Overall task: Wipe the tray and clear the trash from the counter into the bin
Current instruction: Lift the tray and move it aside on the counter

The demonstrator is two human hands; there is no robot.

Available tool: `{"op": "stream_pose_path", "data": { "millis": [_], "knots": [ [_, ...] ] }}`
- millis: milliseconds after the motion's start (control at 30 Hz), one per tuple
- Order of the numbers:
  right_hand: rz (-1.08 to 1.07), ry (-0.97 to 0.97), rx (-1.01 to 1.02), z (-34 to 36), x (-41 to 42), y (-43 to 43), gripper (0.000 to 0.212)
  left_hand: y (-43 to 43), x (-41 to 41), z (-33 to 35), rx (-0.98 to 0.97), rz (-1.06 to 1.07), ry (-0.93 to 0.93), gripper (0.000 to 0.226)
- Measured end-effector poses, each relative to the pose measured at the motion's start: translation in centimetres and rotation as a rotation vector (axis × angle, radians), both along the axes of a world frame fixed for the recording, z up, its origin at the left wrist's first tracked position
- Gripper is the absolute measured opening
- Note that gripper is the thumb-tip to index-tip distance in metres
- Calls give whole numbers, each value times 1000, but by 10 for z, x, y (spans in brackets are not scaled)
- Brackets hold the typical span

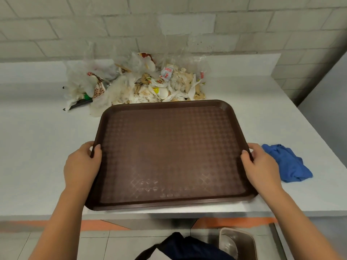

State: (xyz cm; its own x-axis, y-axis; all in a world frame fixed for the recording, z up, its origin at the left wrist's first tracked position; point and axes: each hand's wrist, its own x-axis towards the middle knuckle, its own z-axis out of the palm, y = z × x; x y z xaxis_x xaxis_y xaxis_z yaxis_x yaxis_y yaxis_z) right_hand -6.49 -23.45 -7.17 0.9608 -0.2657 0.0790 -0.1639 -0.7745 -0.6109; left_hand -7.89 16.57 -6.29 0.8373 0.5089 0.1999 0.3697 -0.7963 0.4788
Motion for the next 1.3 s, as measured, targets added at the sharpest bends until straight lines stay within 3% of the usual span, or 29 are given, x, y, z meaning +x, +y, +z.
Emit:
{"op": "stream_pose_path", "data": {
  "millis": [400,833,1300],
  "knots": [
    [127,-40,-3,33,44,126,30,131,2,34,37,94,-73,31],
    [1,0,59,31,66,341,30,345,72,50,56,-17,-16,35],
    [100,-2,15,29,108,434,30,440,82,27,21,77,5,29]
  ]
}}
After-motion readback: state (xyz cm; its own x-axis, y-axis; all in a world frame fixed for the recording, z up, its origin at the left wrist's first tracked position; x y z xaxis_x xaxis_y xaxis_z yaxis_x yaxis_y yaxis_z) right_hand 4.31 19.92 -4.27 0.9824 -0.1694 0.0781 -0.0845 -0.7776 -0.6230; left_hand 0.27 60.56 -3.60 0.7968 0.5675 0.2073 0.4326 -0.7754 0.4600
